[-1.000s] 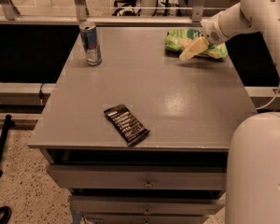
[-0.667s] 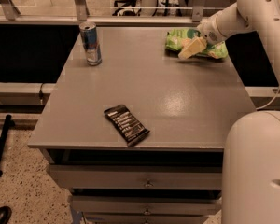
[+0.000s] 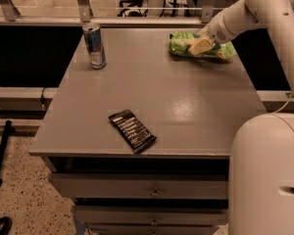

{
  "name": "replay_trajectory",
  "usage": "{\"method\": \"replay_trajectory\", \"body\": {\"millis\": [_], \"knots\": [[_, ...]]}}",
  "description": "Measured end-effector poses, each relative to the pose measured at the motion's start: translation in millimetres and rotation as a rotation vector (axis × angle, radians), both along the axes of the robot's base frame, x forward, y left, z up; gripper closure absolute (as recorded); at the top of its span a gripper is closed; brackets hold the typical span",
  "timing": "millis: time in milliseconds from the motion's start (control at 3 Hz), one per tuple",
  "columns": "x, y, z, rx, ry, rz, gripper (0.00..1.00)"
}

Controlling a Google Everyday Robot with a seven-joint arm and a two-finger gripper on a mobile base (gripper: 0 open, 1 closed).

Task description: Move green rice chip bag near rxbar chocolate

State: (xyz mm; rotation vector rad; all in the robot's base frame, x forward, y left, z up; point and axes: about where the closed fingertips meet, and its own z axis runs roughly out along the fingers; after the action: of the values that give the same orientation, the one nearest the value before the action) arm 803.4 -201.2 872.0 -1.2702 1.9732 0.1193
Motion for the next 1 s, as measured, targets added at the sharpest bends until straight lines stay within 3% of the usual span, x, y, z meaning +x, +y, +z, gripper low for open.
{"method": "replay_trajectory", "body": {"millis": [333, 667, 1000], "knots": [[-13, 18, 12, -0.043, 0.006, 0.058, 0.96], [-34, 37, 43, -0.088, -0.013, 0.081, 1.00], [-72, 54, 82, -0.088, -0.044, 0.085, 1.00]]}}
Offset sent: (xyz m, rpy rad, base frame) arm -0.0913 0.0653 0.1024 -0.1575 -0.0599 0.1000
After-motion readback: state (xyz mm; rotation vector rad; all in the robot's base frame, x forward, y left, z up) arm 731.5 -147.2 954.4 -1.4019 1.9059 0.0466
